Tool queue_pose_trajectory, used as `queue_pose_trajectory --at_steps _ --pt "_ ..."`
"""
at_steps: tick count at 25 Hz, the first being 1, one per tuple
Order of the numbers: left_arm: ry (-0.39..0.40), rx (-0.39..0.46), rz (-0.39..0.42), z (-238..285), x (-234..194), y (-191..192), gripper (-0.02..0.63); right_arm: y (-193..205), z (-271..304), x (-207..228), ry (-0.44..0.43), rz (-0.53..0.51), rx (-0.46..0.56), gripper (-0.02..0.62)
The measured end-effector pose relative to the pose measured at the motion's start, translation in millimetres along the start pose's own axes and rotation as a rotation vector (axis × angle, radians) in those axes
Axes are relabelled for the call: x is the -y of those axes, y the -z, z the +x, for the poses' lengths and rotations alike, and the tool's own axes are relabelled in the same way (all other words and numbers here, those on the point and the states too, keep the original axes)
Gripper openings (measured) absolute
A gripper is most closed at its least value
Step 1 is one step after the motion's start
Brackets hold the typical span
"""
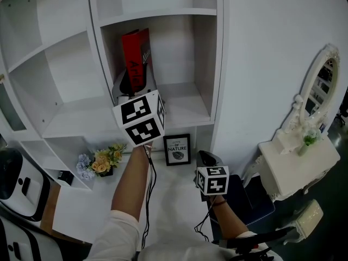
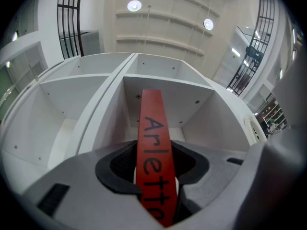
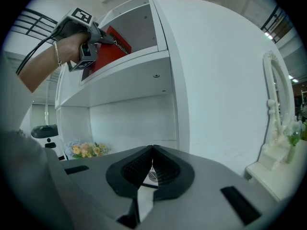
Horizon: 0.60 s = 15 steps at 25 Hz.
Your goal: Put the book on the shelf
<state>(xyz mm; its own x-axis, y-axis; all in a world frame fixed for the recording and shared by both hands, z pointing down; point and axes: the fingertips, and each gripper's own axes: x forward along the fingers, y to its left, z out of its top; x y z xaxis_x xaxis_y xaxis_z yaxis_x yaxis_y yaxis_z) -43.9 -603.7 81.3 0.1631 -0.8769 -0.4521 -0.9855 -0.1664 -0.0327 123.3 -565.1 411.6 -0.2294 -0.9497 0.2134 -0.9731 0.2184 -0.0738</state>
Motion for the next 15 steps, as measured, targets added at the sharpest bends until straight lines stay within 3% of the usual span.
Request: queue_pose_trajectory --at_steps 15 --pt "-0.004 0.015 0.024 -19 0 -12 0.204 2 -14 -16 -0.019 0.014 0.009 0.021"
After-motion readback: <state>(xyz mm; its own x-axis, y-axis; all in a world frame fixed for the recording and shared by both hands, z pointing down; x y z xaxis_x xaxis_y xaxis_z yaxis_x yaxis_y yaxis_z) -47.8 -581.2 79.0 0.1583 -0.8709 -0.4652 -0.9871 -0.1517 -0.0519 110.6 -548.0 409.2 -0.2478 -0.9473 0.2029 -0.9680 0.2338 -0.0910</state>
